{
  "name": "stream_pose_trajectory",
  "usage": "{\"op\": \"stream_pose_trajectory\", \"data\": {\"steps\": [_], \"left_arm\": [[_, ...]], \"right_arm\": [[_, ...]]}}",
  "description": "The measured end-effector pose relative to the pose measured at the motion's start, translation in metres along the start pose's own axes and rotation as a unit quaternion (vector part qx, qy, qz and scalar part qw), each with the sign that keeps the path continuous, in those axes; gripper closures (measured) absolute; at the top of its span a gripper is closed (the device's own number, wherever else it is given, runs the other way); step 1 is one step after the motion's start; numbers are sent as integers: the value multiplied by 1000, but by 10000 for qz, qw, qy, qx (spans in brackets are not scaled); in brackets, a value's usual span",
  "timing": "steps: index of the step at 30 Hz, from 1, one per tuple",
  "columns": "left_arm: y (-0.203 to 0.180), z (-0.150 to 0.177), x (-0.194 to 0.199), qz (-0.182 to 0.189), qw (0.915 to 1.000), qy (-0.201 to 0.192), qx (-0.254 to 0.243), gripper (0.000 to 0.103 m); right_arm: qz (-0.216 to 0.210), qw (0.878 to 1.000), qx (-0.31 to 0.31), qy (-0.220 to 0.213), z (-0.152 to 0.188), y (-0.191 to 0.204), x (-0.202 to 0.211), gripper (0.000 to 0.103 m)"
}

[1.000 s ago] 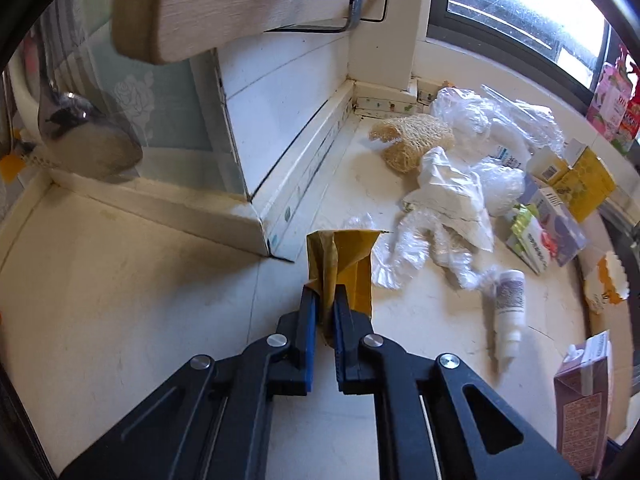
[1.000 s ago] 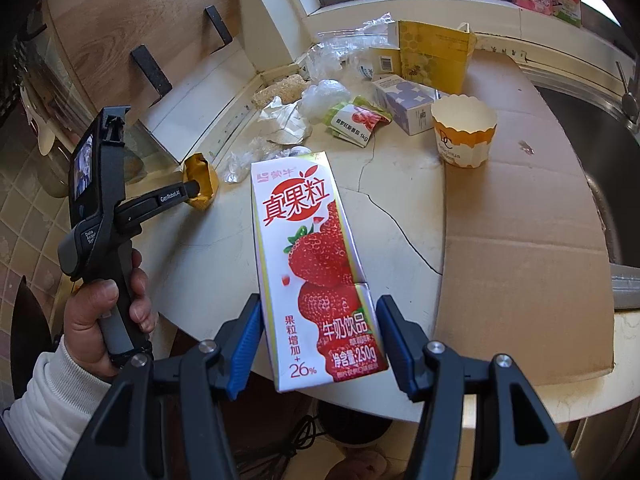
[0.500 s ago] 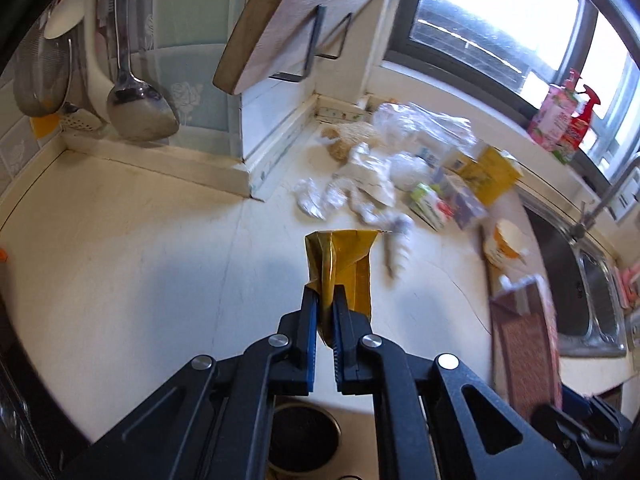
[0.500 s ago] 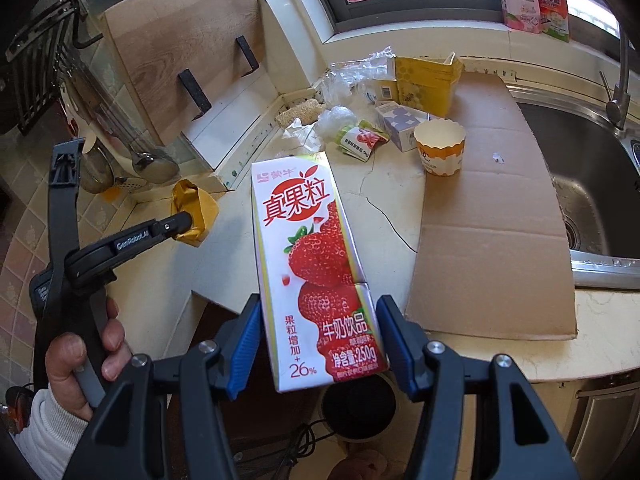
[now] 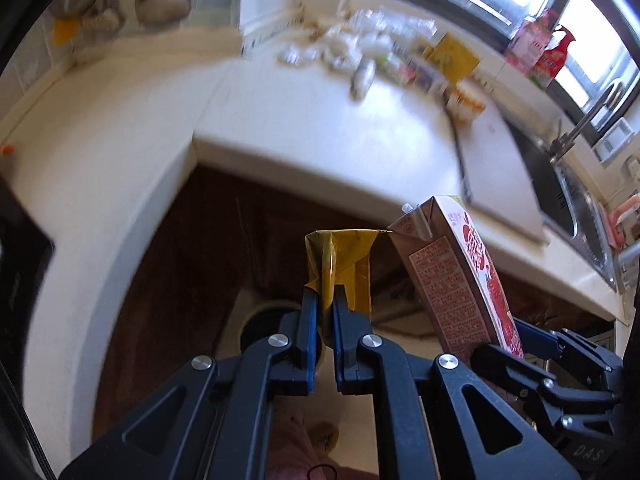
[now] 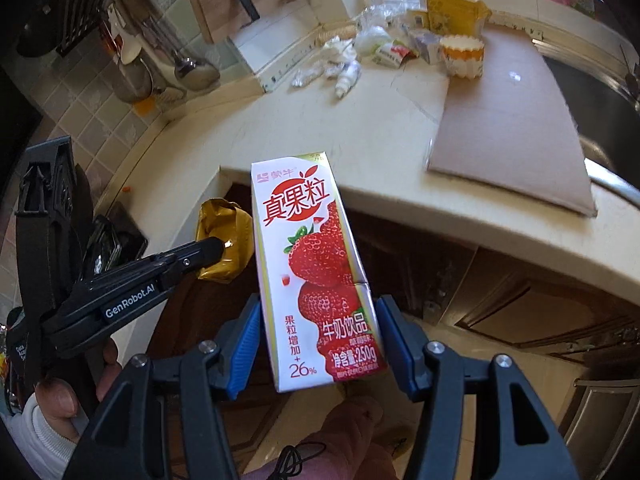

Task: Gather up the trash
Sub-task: 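Carry packet and carton down over the floor bin and open both tools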

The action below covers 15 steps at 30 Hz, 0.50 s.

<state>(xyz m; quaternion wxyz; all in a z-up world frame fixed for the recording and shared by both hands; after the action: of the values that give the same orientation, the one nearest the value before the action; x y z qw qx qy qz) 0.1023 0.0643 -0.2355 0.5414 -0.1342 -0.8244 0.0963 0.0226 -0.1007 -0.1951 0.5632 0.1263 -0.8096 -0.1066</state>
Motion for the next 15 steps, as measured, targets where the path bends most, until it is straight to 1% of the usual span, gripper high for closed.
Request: {"op": "stream_pose_trajectory", "data": {"steps": [3,7,9,12,13,15], "left_arm": [[18,25,-27,12,9993,268,245,98],[43,53,-70,-122,9979,507,396,98],[58,68,-101,-179,9962,694,486,98],[80,90,-147,-211,9934,921,645,98],[87,96,-161,-192,9929,960,679,98],[100,108,-191,-277,9923,1020,644,98]], "right_arm": [[-99,9997,-38,242,24,-3,-28,46],[-158,9978,-203,616,50,-15,-76,46],[-205,9961,-305,806,63,-24,-108,46],[-186,9943,-437,955,79,-40,-162,46],[-194,9939,-475,972,84,-46,-181,46],[-114,9936,-504,1005,94,-58,-217,46]]}}
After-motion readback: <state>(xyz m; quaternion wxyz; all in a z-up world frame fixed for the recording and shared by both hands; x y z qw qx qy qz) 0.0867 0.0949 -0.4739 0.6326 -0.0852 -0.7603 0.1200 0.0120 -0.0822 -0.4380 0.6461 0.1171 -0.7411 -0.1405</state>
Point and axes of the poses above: each gripper's, at about its wrist camera, not at the fingertips, and x roughly against the way its jaws point, y to its left, z to its underside, the point moved 6 cm from there along -x, roughly the way its jaws point, and after that the axes turned 5 degrees about z, right-handed, at the moved point
